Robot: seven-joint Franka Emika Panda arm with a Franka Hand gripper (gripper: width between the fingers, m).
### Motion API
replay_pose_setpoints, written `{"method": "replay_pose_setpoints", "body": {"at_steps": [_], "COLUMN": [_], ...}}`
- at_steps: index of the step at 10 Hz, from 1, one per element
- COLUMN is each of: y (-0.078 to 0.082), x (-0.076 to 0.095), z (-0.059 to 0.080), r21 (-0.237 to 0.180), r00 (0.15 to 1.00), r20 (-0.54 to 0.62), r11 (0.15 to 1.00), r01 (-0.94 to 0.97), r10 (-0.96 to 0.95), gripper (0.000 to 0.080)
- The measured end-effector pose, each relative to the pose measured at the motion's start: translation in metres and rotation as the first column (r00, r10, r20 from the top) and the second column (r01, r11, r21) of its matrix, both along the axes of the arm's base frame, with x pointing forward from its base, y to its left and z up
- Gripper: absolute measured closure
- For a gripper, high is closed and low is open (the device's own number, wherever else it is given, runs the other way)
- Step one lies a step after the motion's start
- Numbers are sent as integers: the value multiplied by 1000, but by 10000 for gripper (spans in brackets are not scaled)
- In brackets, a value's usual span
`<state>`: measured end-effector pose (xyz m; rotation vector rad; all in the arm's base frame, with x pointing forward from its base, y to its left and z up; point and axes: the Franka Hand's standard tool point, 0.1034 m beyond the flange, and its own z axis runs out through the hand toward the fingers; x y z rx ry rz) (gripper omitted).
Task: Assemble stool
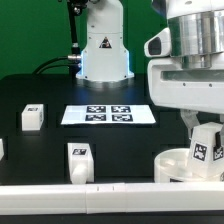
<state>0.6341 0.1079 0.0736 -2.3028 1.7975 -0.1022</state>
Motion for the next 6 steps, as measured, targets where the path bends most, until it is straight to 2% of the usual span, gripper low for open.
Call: {"method": "replay_pose_setpoints", "body": {"at_steps": [1,2,3,6], "y": [3,5,2,6], "x": [1,3,5,3], "z": [0,0,1,0], "r21": [60,113,143,147], "r00": [974,911,861,851], "r20": [-22,-49,-76,-87], "r11": [973,904,849,838], "r01": [224,412,508,526], "r10": [-223,-409,-503,-519], "gripper": [463,463,463,463]}}
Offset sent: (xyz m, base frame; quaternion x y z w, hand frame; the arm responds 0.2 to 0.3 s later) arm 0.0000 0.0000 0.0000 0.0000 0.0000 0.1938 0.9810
